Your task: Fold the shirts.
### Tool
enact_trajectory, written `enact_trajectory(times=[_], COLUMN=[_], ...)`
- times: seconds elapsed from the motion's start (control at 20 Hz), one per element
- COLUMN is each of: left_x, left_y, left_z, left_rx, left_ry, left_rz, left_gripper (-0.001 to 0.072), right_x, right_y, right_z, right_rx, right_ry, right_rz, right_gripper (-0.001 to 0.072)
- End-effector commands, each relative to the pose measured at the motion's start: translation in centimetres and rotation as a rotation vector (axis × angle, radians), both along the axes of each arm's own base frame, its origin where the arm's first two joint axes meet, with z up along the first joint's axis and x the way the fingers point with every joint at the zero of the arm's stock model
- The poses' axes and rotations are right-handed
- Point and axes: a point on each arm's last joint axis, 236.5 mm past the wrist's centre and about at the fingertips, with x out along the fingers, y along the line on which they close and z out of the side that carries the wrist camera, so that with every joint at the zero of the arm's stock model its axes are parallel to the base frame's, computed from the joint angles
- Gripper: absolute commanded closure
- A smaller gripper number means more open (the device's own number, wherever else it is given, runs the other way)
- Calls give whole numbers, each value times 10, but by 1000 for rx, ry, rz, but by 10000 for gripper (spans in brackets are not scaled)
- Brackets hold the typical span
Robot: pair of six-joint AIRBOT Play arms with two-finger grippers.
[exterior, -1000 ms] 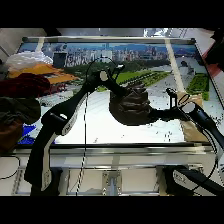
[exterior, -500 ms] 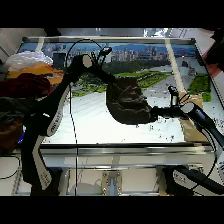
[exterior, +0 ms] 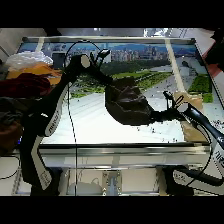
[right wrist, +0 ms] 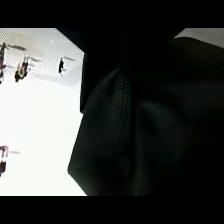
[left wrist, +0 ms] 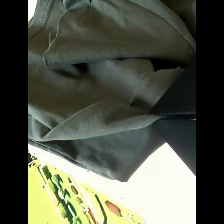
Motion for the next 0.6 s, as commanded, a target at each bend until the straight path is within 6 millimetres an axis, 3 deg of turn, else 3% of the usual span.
enact_trajectory(times=[0.0,0.1,0.25,0.4,0.5,0.55], left_x=[4,1,-26,-71,-106,-126], left_y=[20,63,155,221,244,253], left_z=[19,53,127,217,277,305], left_rx=[35,134,322,361,315,290], left_ry=[-40,-94,-152,-263,-384,-445], left_rz=[16,39,164,337,421,456], left_gripper=[693,693,693,693,693,693], right_x=[11,22,15,-9,-41,-58], right_y=[8,8,3,6,8,9], right_z=[24,74,178,315,405,439], right_rx=[26,3,-83,-132,-168,-176], right_ry=[-44,-138,-317,-636,-879,-969], right_rz=[46,102,196,200,180,168], right_gripper=[689,689,689,690,690,690])
